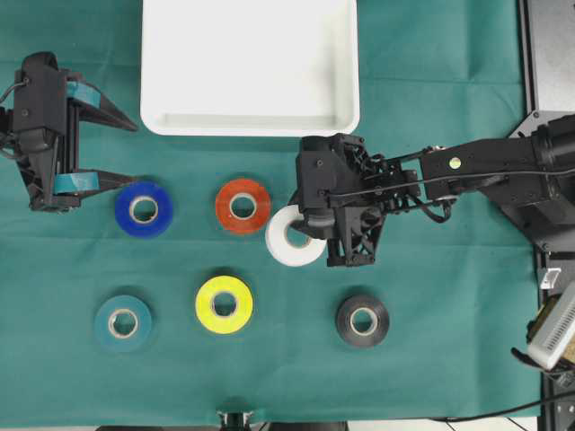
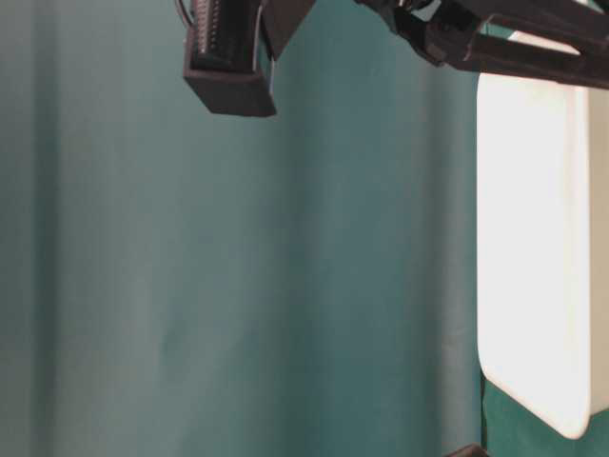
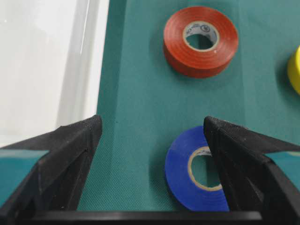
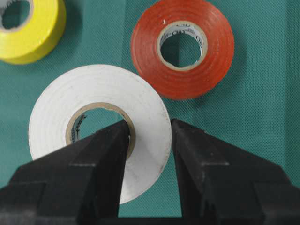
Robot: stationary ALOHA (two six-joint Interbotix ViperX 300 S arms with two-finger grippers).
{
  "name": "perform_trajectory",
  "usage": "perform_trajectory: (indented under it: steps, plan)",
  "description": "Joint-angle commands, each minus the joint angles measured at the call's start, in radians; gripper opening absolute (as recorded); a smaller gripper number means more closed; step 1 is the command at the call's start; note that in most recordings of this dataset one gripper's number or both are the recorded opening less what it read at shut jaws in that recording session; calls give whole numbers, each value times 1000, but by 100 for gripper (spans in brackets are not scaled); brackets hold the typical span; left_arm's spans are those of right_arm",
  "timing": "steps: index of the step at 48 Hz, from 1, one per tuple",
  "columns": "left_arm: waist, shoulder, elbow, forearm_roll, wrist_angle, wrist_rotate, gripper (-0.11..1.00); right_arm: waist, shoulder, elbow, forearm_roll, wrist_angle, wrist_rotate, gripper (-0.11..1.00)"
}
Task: Put the tape alternately from left to right into the white case.
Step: 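Lift the white roll and carry it into the white tray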
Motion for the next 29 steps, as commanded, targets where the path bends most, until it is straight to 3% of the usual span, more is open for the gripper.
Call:
perform_trajectory:
  steps: [1, 16, 29]
  plan:
    - [2, -14, -9, -2, -6, 2, 94, 0, -23, -34, -3, -2, 6, 2]
    - [2, -12, -9, -2, -6, 2, 94, -66, -5, -71, -58, -2, 9, 2]
    - [2, -12, -14, -2, -6, 2, 94, -187, 15, -95, -118, -2, 8, 2]
